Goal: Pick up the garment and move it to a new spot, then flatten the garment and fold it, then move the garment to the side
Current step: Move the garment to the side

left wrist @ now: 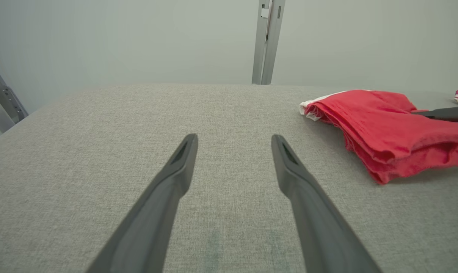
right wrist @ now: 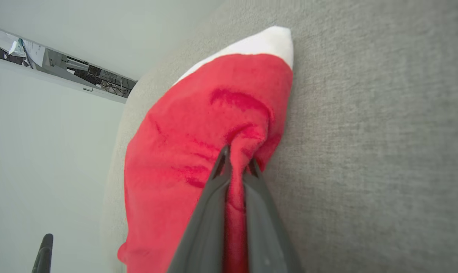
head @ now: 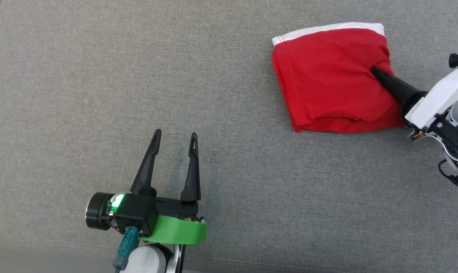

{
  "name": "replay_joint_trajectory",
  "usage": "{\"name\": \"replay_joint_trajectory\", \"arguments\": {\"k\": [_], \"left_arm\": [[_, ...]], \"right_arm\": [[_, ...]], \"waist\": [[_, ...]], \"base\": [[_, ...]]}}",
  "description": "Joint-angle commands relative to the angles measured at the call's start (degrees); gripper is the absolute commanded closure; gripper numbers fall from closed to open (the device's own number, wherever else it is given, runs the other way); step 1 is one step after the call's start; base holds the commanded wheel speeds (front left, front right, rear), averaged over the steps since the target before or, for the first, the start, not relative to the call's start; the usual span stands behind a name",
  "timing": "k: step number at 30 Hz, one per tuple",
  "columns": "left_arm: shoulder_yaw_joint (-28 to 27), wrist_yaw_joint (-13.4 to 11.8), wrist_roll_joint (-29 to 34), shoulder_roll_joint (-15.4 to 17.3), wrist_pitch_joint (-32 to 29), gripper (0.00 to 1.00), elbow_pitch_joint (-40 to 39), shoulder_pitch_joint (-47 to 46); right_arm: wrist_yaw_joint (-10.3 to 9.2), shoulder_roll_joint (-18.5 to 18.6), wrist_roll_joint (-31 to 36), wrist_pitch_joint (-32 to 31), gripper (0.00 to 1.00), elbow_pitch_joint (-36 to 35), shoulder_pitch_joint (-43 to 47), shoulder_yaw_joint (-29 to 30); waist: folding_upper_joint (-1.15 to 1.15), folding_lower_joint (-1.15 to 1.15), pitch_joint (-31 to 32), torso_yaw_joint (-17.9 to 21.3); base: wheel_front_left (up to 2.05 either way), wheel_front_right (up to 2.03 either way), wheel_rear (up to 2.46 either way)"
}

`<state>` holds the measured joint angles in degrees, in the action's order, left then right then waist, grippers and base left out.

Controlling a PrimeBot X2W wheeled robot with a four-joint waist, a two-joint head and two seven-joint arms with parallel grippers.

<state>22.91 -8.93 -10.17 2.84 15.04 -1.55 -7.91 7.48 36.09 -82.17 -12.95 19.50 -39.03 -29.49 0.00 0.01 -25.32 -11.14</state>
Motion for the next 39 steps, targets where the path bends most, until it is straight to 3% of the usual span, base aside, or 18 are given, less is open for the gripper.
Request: {"name": "replay_joint_trajectory", "arguments": {"k": [1,12,22,31,39], "left_arm": [[-0.32,-0.18,0.43,0.12,0.16,0.00,-0.30,-0.97],[-3.07,2.76,5.17,0.14,0.16,0.00,-1.30,-2.57],[-4.53,6.61,9.39,1.82,0.16,0.00,-4.70,-6.12],[-3.87,7.48,10.60,3.41,0.16,0.00,-6.81,-8.37],[-3.64,7.15,10.13,3.90,0.15,0.00,-6.79,-8.29]], "right_arm": [[0.03,1.51,1.62,1.14,1.00,-0.61,-0.47,-0.58],[0.03,12.71,13.25,13.67,1.00,-3.72,-3.55,-5.40],[0.03,17.22,18.98,23.90,1.00,0.57,-8.83,-7.10],[0.02,18.89,24.59,27.66,1.00,5.54,-14.94,-7.22],[0.02,23.41,26.73,28.18,1.00,7.10,-16.62,-5.88]], "waist": [[0.00,-0.01,-0.25,0.72],[0.00,-0.01,-4.67,9.74],[0.00,-0.01,-10.38,18.35],[0.00,-0.01,-14.27,19.86],[0.00,-0.01,-15.19,18.83]], "base": [[0.00,0.00,0.00],[0.00,0.00,0.00],[0.00,0.00,0.00],[0.00,0.00,0.00],[0.00,0.00,0.00]]}}
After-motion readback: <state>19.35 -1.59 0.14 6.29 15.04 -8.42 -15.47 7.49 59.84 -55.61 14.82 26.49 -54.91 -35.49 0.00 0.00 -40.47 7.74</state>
